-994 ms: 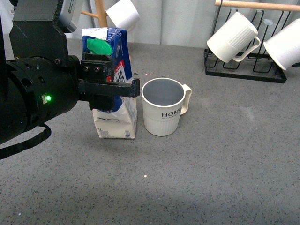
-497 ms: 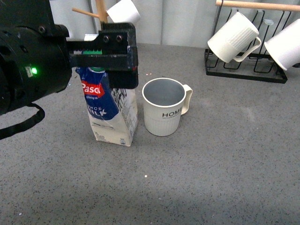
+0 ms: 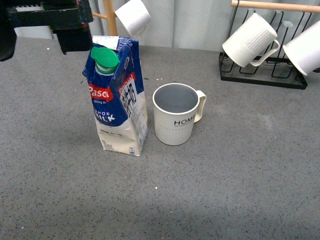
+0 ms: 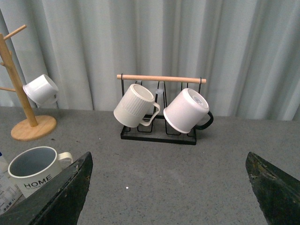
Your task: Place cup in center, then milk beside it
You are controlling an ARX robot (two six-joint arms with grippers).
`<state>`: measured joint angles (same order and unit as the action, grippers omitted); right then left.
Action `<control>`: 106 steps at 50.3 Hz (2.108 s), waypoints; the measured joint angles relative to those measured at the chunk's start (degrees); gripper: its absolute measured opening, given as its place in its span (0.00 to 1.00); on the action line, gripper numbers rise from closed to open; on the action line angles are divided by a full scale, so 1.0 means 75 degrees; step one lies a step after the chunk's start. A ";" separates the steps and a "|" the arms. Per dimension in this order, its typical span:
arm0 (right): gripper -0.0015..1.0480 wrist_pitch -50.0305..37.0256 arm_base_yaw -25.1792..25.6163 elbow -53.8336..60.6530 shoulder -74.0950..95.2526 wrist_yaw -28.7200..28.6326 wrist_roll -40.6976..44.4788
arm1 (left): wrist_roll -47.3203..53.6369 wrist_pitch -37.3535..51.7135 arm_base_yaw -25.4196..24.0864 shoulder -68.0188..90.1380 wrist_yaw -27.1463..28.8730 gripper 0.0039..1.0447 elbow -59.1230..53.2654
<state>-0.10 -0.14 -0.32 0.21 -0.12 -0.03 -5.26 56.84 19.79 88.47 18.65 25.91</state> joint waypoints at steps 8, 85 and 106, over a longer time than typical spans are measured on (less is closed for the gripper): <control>0.91 0.0000 0.0000 0.0000 0.0000 0.0009 0.0000 | 0.0501 0.1274 -0.0615 -0.0708 -0.0527 0.49 -0.1346; 0.91 0.0000 0.0000 0.0000 0.0000 0.0006 -0.0003 | 0.0647 -0.4835 -0.2620 -0.9072 -0.2471 0.04 -0.3308; 0.91 0.0000 0.0000 0.0000 0.0000 0.0006 0.0000 | 0.0647 -0.6006 -0.2620 -1.0255 -0.2471 0.04 -0.3308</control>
<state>-0.10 -0.14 -0.32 0.21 -0.08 -0.03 -0.40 11.79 0.14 11.55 0.12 1.10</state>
